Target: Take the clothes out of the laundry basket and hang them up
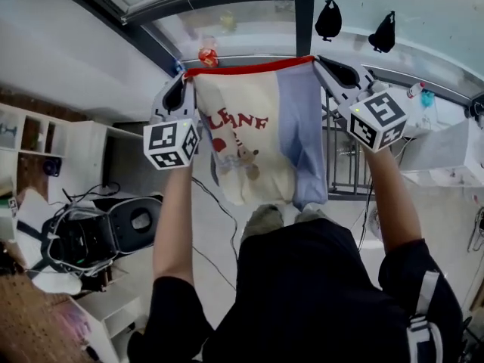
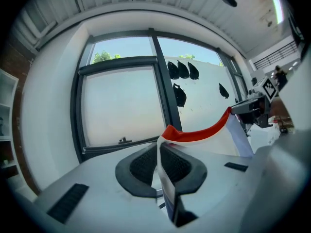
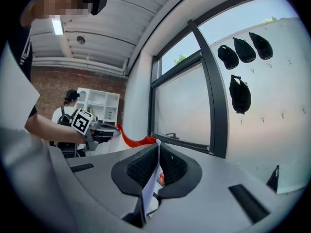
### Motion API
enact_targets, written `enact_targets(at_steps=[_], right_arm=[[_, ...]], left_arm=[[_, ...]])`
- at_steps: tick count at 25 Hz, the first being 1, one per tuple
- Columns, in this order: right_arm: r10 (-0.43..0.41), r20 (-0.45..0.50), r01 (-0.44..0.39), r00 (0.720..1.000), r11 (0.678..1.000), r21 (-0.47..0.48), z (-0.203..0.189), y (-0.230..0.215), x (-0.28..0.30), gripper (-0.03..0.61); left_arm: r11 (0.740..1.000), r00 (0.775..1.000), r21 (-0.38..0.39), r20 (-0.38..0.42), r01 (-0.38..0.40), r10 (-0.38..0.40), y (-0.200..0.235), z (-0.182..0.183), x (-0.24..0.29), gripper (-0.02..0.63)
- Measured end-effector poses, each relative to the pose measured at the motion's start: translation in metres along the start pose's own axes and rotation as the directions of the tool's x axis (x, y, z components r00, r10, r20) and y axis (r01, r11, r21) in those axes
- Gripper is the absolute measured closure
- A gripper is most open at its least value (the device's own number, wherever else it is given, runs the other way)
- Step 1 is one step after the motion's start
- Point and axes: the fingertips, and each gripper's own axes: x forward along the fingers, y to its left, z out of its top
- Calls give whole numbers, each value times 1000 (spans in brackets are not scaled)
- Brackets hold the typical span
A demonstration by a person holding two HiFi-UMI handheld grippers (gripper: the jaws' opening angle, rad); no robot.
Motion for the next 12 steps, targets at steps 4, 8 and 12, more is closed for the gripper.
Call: enact_targets(at_steps=[4, 8, 12], right_arm=[[-91, -93, 92, 992, 996, 6, -42, -15, 30, 568], [-170, -186, 173, 968, 985, -5, -81, -28, 74, 568], [-191, -250, 197, 949, 980, 2, -112, -47, 73, 568]], left_arm=[[995, 994, -42, -54, 91, -93, 10, -49, 48, 594], [981, 979, -100, -106, 166, -176, 25, -102, 96, 594], [976, 964, -99, -169, 193, -208, 7, -131, 116, 594]])
